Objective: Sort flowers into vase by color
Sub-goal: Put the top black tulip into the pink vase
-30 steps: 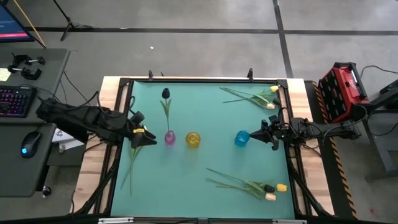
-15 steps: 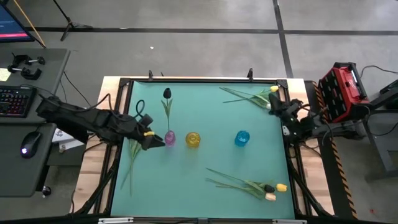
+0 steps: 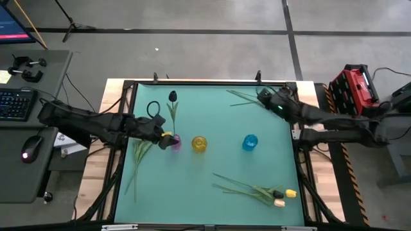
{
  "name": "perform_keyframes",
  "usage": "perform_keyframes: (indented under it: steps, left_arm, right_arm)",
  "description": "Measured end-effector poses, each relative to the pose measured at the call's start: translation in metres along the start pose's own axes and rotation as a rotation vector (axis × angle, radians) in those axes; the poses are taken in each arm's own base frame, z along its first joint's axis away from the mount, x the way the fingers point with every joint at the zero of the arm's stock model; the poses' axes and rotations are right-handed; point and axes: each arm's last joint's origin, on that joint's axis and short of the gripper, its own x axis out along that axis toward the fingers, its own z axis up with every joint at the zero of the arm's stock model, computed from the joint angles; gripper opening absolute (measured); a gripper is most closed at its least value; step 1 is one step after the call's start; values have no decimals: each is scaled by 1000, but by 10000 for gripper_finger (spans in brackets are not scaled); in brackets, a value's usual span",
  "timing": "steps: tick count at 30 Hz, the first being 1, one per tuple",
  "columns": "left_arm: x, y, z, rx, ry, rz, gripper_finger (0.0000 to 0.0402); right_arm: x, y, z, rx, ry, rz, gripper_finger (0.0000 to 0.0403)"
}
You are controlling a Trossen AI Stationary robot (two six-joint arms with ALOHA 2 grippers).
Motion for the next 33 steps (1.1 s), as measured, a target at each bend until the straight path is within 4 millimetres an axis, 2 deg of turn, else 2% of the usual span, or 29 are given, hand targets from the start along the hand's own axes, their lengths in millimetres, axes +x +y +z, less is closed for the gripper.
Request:
perform_keyframes:
  steps: [4,10,14,18,23,26,33]
  left_arm:
    - [5,3,-1,23,39,34,251]
    - [13,14,7,142,39,117,251]
    - [16,26,22,193,6,183,251]
    - [17,39,38,186,-31,237,251]
    - [16,47,47,136,21,182,251]
    - [14,47,48,157,61,130,251]
    - [14,47,48,112,74,117,251]
  right_arm:
    - [28,-13,6,160,52,-200,0]
    - [56,-28,13,272,73,-319,14]
    - [63,-31,22,328,35,-325,59]
    - [63,-39,28,457,-8,-401,128]
    - [63,-47,32,617,-65,-462,202]
    - [70,-51,36,646,-85,-487,218]
    - [99,-59,40,741,-77,-475,220]
